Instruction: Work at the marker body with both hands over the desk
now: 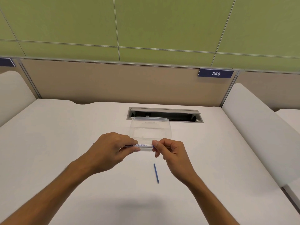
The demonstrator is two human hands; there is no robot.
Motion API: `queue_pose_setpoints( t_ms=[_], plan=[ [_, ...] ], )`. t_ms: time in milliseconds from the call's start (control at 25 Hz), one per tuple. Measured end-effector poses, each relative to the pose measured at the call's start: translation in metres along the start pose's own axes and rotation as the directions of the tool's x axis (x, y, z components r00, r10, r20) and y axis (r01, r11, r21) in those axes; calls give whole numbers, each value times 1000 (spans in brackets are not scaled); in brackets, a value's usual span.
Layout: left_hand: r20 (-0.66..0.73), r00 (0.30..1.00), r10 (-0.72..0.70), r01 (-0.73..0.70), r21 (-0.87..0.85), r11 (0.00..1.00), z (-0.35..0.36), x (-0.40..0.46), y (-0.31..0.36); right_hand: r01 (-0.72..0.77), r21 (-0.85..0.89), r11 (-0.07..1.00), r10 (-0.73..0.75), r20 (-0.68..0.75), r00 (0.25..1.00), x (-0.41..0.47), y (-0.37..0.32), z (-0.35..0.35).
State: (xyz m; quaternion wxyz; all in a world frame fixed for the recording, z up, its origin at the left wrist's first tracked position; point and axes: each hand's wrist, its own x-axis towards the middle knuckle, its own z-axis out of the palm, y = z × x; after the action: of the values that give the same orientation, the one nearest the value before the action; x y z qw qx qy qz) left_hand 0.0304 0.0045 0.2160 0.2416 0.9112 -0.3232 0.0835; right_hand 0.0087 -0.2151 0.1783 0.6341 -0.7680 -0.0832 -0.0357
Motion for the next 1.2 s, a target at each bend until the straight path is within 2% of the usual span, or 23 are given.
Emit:
queue_pose_setpoints(
  t_ms=[280,440,640,840,960,1200],
  plan=[
    [38,998,-45,49,-110,993,2,-3,-8,45,24,999,-46,43,998,0,-1,-5],
    [20,999,-43,45,-102,994,3,-3,-7,34,18,999,-34,23,999,0,-1,-4],
    [10,1000,-15,15,-1,1000,2,0,-3,20,-11,1000,-21,-23,1000,3,1,-2],
    [26,999,-43,44,-46,998,2,-1,-3,55,31,998,-56,12,998,2,4,-5],
    [38,998,-57,59,-61,996,3,0,-5,66,-2,998,-66,27,997,2,4,-6],
    [50,998,-45,45,-1,999,8,-1,0,11,-90,996,-18,-69,997,0,6,10]
  ],
)
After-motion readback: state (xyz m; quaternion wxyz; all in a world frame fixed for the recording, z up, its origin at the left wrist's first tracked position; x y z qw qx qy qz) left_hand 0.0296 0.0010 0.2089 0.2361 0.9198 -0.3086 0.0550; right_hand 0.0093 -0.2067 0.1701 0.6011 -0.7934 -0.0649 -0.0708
